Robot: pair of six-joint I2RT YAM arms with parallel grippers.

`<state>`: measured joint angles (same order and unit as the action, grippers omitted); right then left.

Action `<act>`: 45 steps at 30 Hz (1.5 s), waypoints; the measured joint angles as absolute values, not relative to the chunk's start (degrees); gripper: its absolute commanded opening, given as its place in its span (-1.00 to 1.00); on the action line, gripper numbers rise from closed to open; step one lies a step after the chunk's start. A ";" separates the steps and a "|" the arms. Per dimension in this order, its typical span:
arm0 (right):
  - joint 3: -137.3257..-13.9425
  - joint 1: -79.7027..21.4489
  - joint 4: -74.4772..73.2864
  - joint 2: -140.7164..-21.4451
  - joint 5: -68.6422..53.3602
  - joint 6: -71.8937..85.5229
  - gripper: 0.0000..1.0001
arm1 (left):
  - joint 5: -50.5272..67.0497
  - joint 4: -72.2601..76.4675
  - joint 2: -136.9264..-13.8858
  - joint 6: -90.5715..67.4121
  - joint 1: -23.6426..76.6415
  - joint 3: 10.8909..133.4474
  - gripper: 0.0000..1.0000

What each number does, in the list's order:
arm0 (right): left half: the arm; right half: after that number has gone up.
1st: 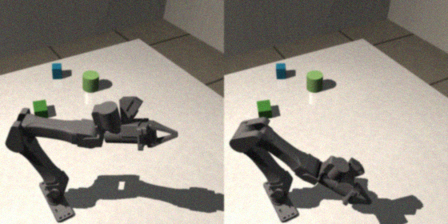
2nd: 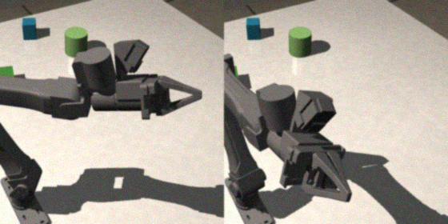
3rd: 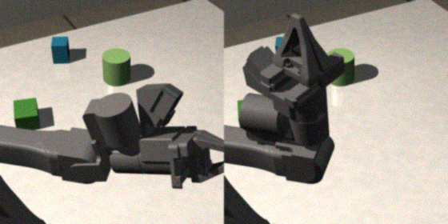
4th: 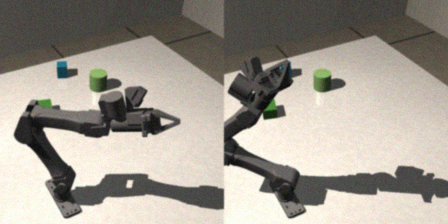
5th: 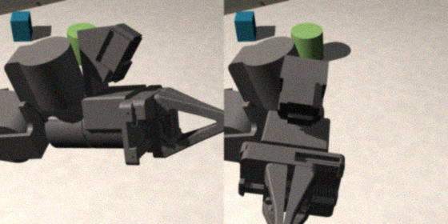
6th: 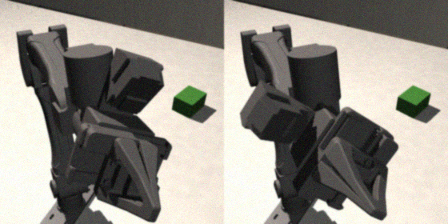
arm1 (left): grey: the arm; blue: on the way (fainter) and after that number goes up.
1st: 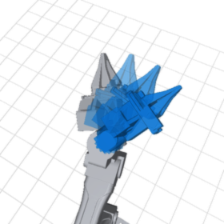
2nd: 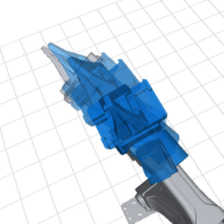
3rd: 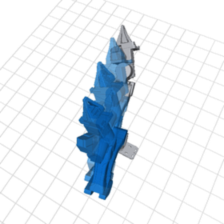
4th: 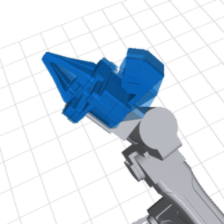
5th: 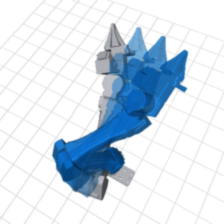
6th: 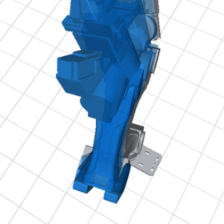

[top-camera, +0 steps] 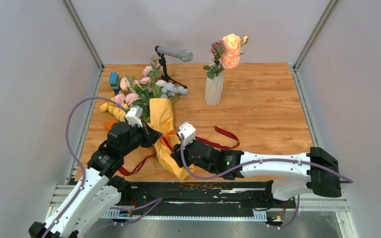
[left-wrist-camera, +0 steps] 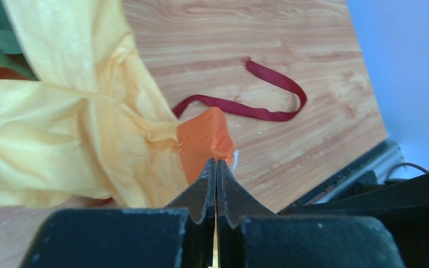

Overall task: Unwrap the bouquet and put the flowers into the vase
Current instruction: Unfold the wrapping paper at the center of the board.

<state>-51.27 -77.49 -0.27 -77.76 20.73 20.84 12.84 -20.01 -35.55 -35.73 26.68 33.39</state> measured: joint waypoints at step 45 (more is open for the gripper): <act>-53.01 -71.11 1.17 -88.53 14.85 25.28 0.19 | -14.50 -68.88 -11.92 -39.90 26.70 49.82 0.18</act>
